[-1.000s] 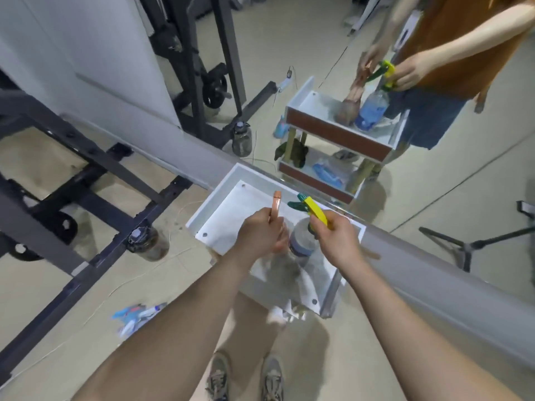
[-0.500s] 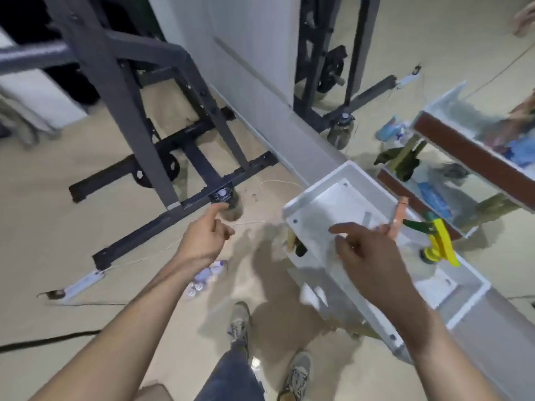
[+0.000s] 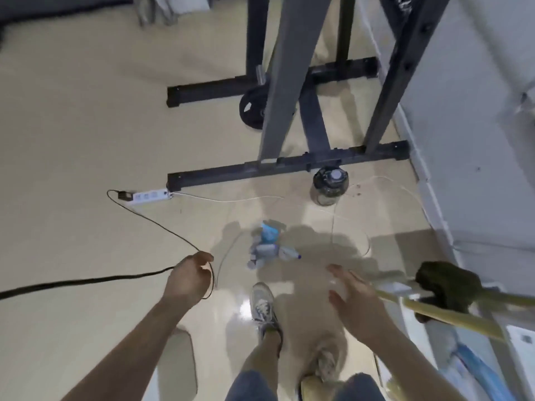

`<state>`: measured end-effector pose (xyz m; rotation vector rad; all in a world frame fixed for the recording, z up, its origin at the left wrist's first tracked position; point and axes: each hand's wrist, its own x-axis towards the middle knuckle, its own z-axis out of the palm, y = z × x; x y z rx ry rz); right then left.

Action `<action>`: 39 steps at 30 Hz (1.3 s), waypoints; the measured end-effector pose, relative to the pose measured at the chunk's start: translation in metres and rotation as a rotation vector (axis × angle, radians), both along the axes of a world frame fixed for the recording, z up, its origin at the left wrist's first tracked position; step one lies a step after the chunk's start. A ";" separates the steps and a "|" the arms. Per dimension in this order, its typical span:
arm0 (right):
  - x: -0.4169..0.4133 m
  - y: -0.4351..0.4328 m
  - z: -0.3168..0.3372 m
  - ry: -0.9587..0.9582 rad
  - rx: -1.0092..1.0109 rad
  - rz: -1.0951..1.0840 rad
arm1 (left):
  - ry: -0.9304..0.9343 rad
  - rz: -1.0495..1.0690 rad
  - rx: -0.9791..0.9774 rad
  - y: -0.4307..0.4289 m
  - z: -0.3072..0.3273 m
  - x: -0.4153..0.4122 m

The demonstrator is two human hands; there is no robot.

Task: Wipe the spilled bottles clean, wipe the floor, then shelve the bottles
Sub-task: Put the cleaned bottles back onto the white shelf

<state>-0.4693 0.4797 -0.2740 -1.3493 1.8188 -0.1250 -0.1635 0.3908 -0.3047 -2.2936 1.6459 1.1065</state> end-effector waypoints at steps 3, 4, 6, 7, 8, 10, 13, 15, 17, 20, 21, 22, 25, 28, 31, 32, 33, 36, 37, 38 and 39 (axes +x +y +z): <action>0.019 -0.046 -0.082 0.028 0.120 0.056 | 0.091 0.077 0.064 -0.001 -0.088 0.002; 0.024 -0.060 -0.114 0.037 0.131 0.094 | 0.115 0.103 0.087 0.000 -0.122 0.000; 0.031 -0.084 -0.180 0.052 0.138 0.131 | 0.136 0.117 0.134 0.002 -0.193 -0.008; 0.034 -0.097 -0.214 0.063 0.147 0.141 | 0.130 0.114 0.153 0.002 -0.228 -0.014; 0.036 -0.106 -0.248 0.074 0.164 0.148 | 0.116 0.097 0.175 0.002 -0.263 -0.021; 0.038 -0.120 -0.312 0.120 0.222 0.195 | 0.088 0.060 0.210 0.001 -0.325 -0.034; 0.040 -0.128 -0.391 0.161 0.316 0.272 | 0.081 0.022 0.234 -0.005 -0.399 -0.047; 0.042 -0.127 -0.428 0.152 0.346 0.295 | 0.060 -0.002 0.232 -0.008 -0.441 -0.049; 0.045 -0.121 -0.454 0.132 0.346 0.314 | 0.028 -0.060 0.228 -0.010 -0.473 -0.049; 0.051 -0.110 -0.475 0.073 0.306 0.245 | -0.030 -0.219 0.178 -0.010 -0.505 -0.045; 0.053 -0.106 -0.477 0.029 0.312 0.163 | -0.032 -0.259 0.154 -0.010 -0.512 -0.043; 0.053 -0.103 -0.479 -0.046 0.324 0.051 | -0.029 -0.300 0.139 -0.010 -0.518 -0.040; 0.054 -0.100 -0.474 -0.252 0.359 -0.361 | -0.039 -0.424 0.099 -0.006 -0.523 -0.033; 0.047 -0.095 -0.456 -0.403 0.439 -0.712 | -0.065 -0.453 0.130 -0.003 -0.506 -0.031; 0.041 -0.088 -0.429 -0.447 0.446 -0.785 | -0.019 -0.428 0.191 -0.001 -0.479 -0.033; 0.042 -0.086 -0.419 -0.423 0.434 -0.720 | -0.006 -0.436 0.208 0.000 -0.469 -0.035; 0.044 -0.083 -0.409 -0.356 0.408 -0.618 | 0.013 -0.448 0.217 0.001 -0.458 -0.037; 0.034 -0.068 -0.385 -0.014 0.308 -0.181 | 0.049 -0.524 0.183 0.001 -0.421 -0.048; 0.029 -0.064 -0.373 0.051 0.290 -0.110 | 0.045 -0.554 0.178 -0.001 -0.406 -0.054; 0.025 -0.064 -0.356 0.054 0.251 -0.111 | 0.047 -0.566 0.180 -0.004 -0.388 -0.059; 0.022 -0.065 -0.336 0.024 0.188 -0.157 | 0.060 -0.564 0.174 -0.006 -0.367 -0.065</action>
